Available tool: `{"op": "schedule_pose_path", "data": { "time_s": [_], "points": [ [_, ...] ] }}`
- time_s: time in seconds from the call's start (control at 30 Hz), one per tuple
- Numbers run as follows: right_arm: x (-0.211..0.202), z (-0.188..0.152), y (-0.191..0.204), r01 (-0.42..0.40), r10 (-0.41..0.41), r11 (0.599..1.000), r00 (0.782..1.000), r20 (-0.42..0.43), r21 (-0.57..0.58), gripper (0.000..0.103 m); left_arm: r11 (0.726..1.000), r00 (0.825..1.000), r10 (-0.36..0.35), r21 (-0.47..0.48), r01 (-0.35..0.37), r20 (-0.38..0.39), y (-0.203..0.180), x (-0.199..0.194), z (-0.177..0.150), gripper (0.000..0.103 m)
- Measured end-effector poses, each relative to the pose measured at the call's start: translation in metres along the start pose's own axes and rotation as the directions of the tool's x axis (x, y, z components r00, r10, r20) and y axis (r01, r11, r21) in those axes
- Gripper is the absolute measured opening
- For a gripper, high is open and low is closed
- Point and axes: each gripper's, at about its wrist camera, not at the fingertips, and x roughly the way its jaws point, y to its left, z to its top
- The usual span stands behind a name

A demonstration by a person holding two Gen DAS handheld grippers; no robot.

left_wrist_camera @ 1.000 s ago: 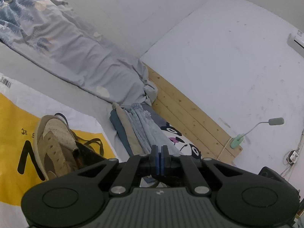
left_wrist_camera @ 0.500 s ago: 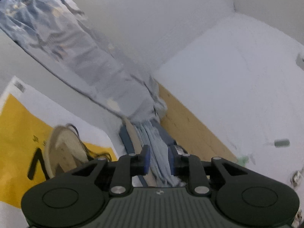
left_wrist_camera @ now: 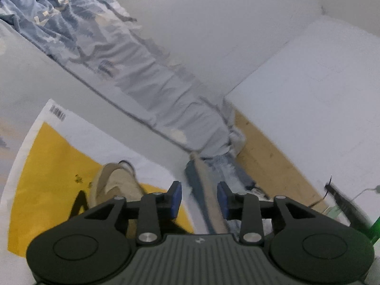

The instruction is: Lace up shoes with both hands

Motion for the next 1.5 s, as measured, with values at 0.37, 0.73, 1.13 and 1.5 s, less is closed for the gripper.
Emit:
{"op": "schedule_pose_path", "data": {
  "time_s": [0.37, 0.73, 1.13, 1.5],
  "points": [
    [0.055, -0.066, 0.175, -0.445, 0.525, 0.644, 0.849, -0.062, -0.622, 0.002, 0.995, 0.991, 0.099, 0.002, -0.099, -0.092, 0.017, 0.01, 0.001, 0.031],
    [0.081, -0.13, 0.233, -0.478, 0.709, 0.255, 0.684, -0.173, -0.84, 0.002, 0.985, 0.973, 0.126, 0.137, -0.101, -0.193, 0.003, 0.033, -0.003, 0.047],
    [0.074, -0.141, 0.237, -0.439, 0.751, 0.126, 0.628, -0.203, -0.89, 0.002, 0.983, 0.963, 0.144, 0.146, -0.112, -0.229, 0.005, 0.049, 0.002, 0.048],
    [0.082, -0.139, 0.237, -0.42, 0.743, 0.056, 0.623, -0.243, -0.906, 0.002, 0.989, 0.966, 0.13, 0.104, -0.108, -0.225, 0.009, 0.046, 0.008, 0.048]
  ]
}}
